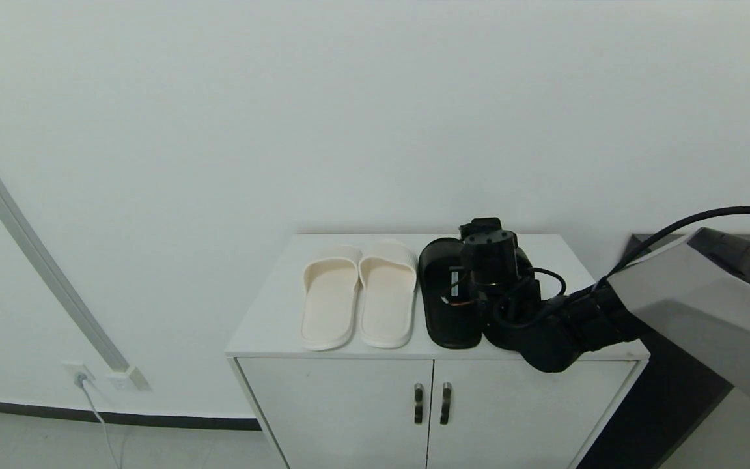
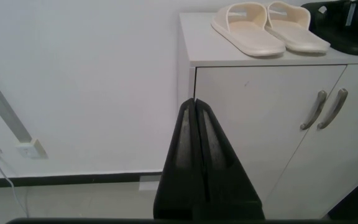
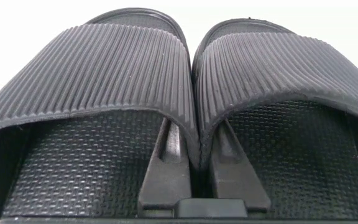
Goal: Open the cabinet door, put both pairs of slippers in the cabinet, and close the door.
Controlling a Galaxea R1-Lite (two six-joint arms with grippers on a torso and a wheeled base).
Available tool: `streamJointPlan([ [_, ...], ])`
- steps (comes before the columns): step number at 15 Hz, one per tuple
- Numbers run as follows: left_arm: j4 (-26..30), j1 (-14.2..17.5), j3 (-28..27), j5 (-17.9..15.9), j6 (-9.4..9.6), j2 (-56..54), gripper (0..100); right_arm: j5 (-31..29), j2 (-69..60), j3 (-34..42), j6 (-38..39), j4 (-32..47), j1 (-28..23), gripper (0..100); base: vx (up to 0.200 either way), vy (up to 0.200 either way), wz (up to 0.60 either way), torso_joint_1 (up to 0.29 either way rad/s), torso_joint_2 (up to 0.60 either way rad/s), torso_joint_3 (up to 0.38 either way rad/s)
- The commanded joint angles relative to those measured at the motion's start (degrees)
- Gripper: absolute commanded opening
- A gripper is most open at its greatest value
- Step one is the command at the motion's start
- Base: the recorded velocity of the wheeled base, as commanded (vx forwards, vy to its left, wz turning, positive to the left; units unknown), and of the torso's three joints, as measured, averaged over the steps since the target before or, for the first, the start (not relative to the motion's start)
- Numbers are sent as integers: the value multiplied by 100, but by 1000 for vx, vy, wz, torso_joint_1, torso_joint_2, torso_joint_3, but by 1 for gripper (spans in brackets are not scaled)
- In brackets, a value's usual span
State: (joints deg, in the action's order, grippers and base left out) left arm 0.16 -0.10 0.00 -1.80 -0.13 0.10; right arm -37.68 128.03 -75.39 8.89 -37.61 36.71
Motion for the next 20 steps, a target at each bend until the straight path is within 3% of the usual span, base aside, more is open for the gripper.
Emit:
streamJointPlan([
  [1, 2, 1, 0, 5, -4, -1, 0, -2, -50, 6, -1, -1, -6, 0, 0, 0, 0, 0, 0, 0],
  [5, 2, 1, 0, 5, -4, -1, 0, -90, -533, 270, -186, -10, -6, 0, 0, 0, 0, 0, 0, 0],
  [8, 2, 1, 0, 5, -4, -1, 0, 173, -1359, 850, -440, -36, 74, 0, 0, 0, 0, 0, 0, 0],
  [15, 2, 1, 0, -4, 5, -1, 0, 3504, -3820, 3276, -783, 34, 381, 0, 0, 0, 0, 0, 0, 0],
  [17, 2, 1, 0, -4, 5, -1, 0, 4172, -4312, 3812, -827, 184, 390, 0, 0, 0, 0, 0, 0, 0],
  [20, 2, 1, 0, -4, 5, -1, 0, 4559, -4761, 4137, -889, 535, 504, 0, 0, 0, 0, 0, 0, 0],
])
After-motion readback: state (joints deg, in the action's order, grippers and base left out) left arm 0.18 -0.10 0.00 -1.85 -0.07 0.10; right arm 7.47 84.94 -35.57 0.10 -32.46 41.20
